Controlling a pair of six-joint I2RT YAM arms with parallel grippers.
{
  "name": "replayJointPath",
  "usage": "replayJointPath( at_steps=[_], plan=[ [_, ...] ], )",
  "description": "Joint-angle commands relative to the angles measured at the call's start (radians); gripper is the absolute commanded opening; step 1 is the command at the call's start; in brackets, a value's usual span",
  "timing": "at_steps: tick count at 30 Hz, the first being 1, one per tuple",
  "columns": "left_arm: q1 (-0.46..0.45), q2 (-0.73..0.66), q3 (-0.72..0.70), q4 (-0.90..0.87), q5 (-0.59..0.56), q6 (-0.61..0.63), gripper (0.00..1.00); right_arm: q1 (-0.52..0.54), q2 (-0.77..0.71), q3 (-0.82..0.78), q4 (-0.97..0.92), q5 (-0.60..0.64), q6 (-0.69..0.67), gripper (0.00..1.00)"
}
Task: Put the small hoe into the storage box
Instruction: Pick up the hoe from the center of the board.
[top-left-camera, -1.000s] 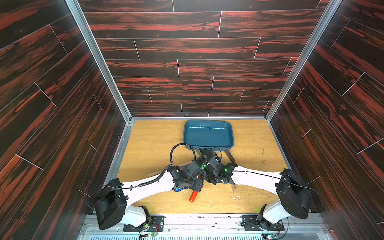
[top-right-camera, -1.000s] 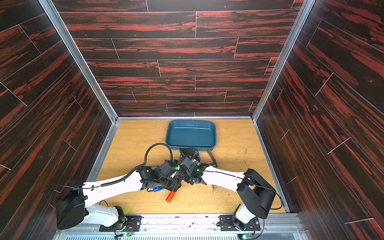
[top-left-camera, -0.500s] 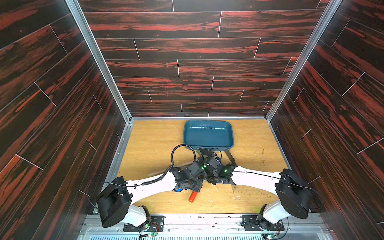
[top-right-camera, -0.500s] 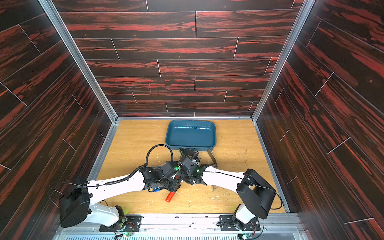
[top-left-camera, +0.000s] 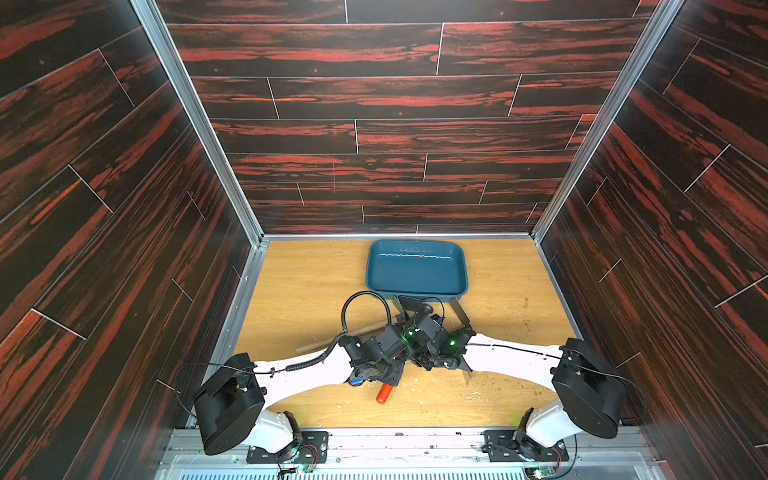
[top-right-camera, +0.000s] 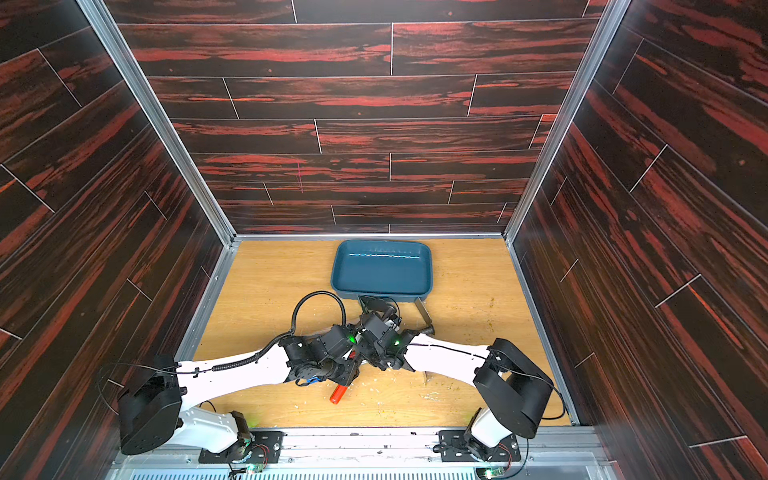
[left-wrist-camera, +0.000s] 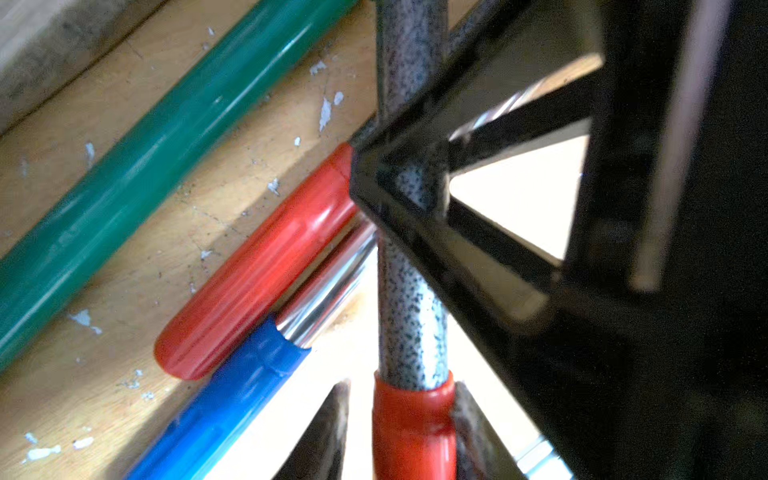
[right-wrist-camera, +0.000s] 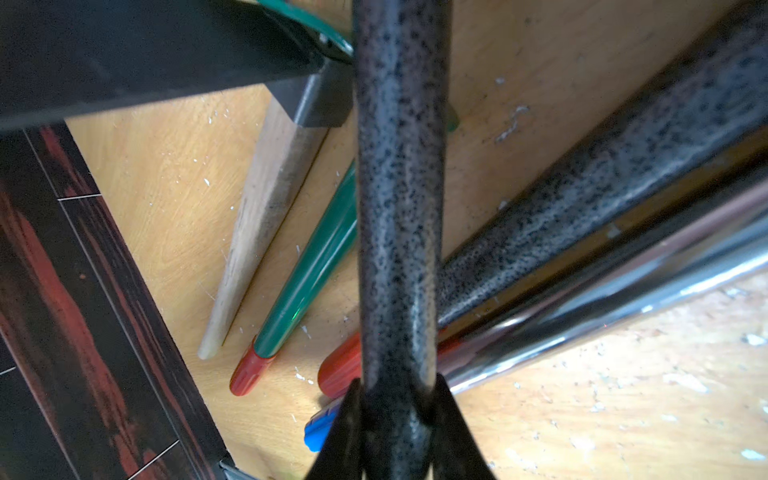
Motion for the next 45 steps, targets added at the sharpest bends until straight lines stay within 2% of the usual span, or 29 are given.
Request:
replayJointPath(
  at_steps=[1, 6, 16, 26, 29, 32, 37, 41, 42, 45],
  plan=[
    [-0.005, -0.018, -0.011, -0.011, -0.004, -0.002, 0.44, 0.004, -0.035, -0.001, 0.048, 0.014, 0.003, 0.0],
    [-0.005, -0.007, -0.008, -0.016, -0.004, -0.002, 0.51, 0.003, -0.036, -0.006, 0.063, 0.01, 0.003, 0.0],
    [-0.005, 0.001, -0.007, -0.018, -0.004, -0.001, 0.45, 0.003, -0.049, -0.012, 0.075, 0.01, 0.003, 0.0],
    [-0.005, 0.003, -0.007, -0.024, -0.01, 0.004, 0.32, 0.003, -0.05, -0.013, 0.077, 0.01, 0.001, 0.0],
    [-0.005, -0.003, -0.007, -0.024, -0.016, 0.007, 0.26, 0.003, -0.044, -0.012, 0.079, 0.011, 0.0, 0.0],
    [-0.005, -0.011, -0.007, -0.031, -0.029, 0.014, 0.16, 0.003, -0.043, -0.015, 0.08, 0.01, -0.001, 0.0],
    [-0.005, -0.026, -0.007, -0.036, -0.037, 0.024, 0.14, 0.003, -0.038, -0.014, 0.073, 0.013, -0.008, 0.0],
    [-0.005, -0.053, -0.01, -0.037, -0.05, 0.03, 0.03, 0.003, -0.031, -0.007, 0.062, 0.01, -0.02, 0.0],
    [-0.005, -0.059, -0.01, -0.038, -0.052, 0.033, 0.0, 0.004, -0.03, -0.006, 0.061, 0.01, -0.022, 0.01],
    [-0.004, -0.076, -0.003, -0.058, -0.068, 0.042, 0.0, 0.003, -0.031, 0.003, 0.045, 0.014, -0.036, 0.06]
  ],
)
